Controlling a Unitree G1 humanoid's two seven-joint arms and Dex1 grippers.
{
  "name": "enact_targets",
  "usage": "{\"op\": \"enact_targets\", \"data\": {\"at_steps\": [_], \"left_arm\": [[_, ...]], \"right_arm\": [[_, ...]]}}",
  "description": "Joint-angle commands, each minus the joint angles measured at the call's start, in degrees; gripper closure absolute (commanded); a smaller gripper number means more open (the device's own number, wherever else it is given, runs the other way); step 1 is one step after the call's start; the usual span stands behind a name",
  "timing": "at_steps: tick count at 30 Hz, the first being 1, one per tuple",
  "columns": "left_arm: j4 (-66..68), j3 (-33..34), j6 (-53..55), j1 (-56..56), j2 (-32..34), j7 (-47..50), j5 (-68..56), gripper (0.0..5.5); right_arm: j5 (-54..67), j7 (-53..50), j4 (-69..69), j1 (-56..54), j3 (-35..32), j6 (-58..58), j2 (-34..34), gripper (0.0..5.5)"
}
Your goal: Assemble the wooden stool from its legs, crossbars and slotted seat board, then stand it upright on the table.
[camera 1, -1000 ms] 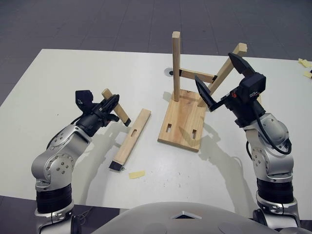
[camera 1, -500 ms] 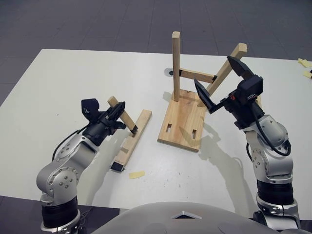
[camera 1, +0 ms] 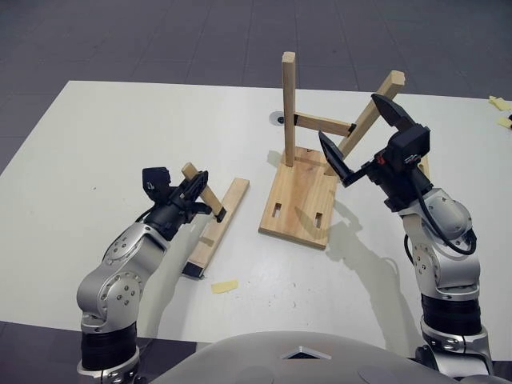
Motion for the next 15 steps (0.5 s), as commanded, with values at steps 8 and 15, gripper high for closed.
{"op": "enact_targets", "data": {"at_steps": [8,15], "left_arm": [[-2.7,-5.1,-1.9,5.1,3.7,-1.9,9.5,5.08],[5.3,-9.4,-15.4,14.4,-0.9,-2.5,19.3,5.08]], "right_arm": [[-0.9,-0.9,0.0,-0.8,-0.4,-1.1,0.2,0.1],[-1.2,0.0,0.4,-2.6,0.2,-1.8,-0.4,0.1]]}}
